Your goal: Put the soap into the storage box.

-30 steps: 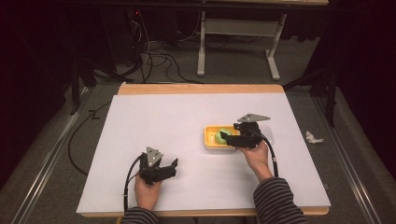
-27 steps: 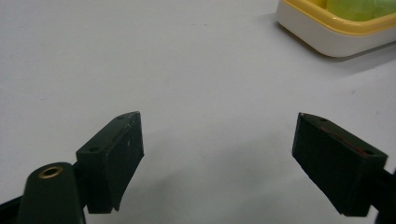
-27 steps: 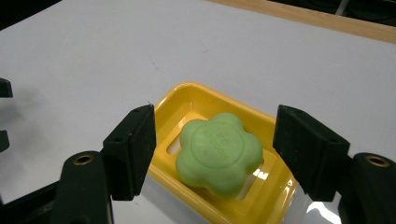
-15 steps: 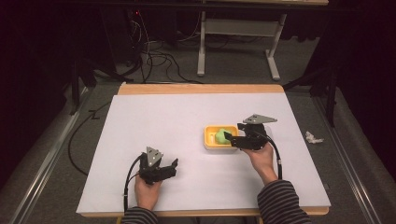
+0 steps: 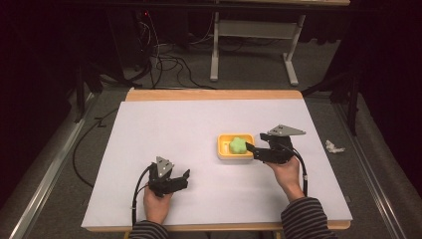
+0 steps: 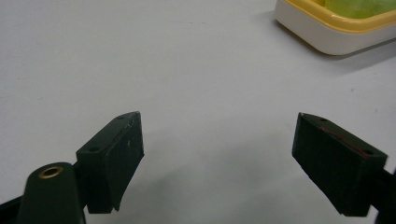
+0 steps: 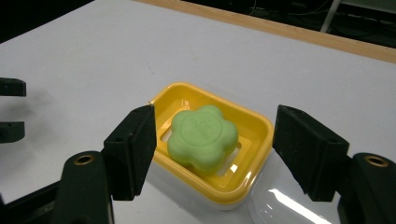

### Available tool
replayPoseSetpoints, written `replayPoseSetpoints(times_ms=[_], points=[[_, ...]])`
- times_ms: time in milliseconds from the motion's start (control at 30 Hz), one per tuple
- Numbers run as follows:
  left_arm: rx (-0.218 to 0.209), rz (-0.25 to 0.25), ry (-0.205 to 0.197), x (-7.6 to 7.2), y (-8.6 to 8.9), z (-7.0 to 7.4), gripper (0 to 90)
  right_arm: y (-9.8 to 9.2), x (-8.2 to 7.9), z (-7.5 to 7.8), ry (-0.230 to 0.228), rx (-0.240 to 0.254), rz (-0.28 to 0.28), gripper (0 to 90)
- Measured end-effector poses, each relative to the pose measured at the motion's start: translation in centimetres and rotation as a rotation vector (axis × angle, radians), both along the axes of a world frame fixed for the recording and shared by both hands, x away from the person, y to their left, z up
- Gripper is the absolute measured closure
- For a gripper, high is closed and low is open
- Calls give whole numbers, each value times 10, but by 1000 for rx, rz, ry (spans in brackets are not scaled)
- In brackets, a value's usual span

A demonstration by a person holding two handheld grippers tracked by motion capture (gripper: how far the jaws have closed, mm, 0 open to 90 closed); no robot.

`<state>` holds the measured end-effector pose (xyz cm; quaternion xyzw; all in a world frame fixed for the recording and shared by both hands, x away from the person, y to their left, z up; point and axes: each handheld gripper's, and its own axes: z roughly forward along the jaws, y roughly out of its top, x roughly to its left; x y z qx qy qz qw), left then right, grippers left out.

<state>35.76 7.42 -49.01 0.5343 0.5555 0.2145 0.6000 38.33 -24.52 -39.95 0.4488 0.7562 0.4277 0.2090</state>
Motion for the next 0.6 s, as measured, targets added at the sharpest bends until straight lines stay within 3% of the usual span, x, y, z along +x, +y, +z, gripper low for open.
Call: replayPoseSetpoints(times_ms=[600], points=[[-1,-2,-2,0,0,0,172,-14,-11,0,-13,17,-29,314]])
